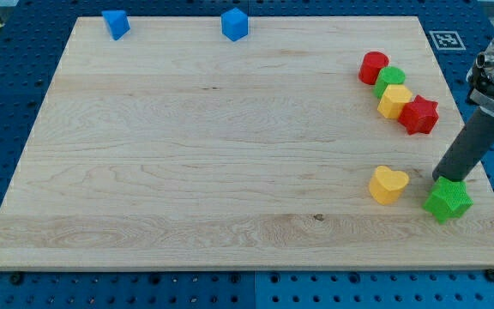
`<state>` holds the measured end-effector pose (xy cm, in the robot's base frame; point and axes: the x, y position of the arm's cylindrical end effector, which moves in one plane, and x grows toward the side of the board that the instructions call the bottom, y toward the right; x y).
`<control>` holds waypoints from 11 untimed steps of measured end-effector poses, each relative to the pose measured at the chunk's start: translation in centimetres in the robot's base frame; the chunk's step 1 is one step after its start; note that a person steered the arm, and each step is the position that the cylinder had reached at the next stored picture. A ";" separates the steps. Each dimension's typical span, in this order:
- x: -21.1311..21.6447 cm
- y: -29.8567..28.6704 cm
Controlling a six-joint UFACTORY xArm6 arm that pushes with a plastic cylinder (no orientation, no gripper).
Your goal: Push the red star and green circle towards the top right
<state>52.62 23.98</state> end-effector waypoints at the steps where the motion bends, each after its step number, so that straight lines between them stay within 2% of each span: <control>1: 0.3 0.5; 3: -4.1 1.9; 5: -8.5 -1.7; 7: -13.1 -1.7; 11: -17.9 -1.6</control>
